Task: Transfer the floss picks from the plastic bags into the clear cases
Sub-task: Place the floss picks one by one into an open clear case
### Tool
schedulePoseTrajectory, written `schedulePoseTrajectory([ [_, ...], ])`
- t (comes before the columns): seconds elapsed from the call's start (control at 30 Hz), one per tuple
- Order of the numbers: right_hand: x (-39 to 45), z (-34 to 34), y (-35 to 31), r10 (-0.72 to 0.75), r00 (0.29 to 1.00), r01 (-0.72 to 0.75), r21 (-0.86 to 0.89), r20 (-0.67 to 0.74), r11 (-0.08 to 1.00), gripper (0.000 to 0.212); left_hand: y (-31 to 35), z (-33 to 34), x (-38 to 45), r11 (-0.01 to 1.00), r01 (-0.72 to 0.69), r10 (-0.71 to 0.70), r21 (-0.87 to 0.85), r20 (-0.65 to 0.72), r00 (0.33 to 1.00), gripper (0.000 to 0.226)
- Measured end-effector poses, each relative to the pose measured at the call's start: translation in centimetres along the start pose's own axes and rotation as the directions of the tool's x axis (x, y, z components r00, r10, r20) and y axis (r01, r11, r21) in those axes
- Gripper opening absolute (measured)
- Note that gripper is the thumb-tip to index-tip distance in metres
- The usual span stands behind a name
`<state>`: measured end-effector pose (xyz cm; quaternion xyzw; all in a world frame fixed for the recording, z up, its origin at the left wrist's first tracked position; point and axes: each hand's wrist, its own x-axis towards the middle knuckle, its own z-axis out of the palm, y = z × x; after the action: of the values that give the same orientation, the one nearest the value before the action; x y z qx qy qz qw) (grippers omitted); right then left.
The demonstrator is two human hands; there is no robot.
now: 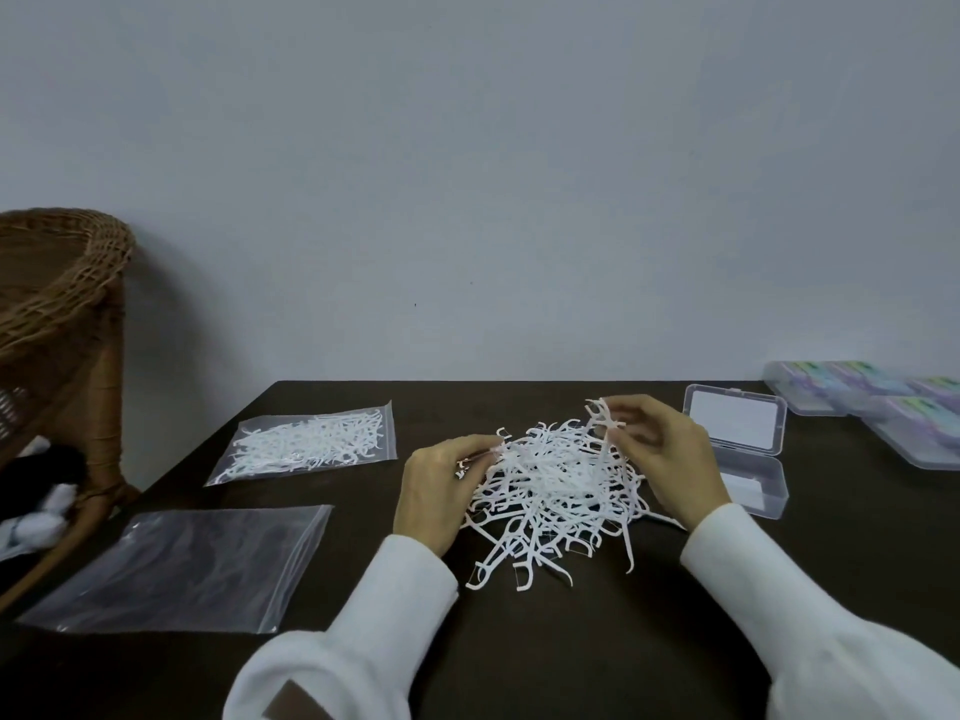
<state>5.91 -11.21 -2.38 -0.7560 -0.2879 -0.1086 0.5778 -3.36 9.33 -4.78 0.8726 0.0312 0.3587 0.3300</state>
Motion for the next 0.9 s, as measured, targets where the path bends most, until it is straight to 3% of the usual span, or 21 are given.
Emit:
schedulePoseTrajectory([
  [0.4, 0.8, -2.4, 1.4, 0.197, 0.975, -0.165, 0.262, -0.103, 0.951, 0.028, 2.8, 0.7, 0.3, 0.967, 0.096, -0.112, -0.234, -0.057, 0.992, 0.017],
  [0.9, -0.1, -9.8, 2.9, 0.341, 0.887, -0.281, 0.222, -0.312, 0.934, 0.029, 8.4, 7.5, 3.4, 0.874, 0.127, -0.102, -0.469, 0.079, 0.992, 0.016],
])
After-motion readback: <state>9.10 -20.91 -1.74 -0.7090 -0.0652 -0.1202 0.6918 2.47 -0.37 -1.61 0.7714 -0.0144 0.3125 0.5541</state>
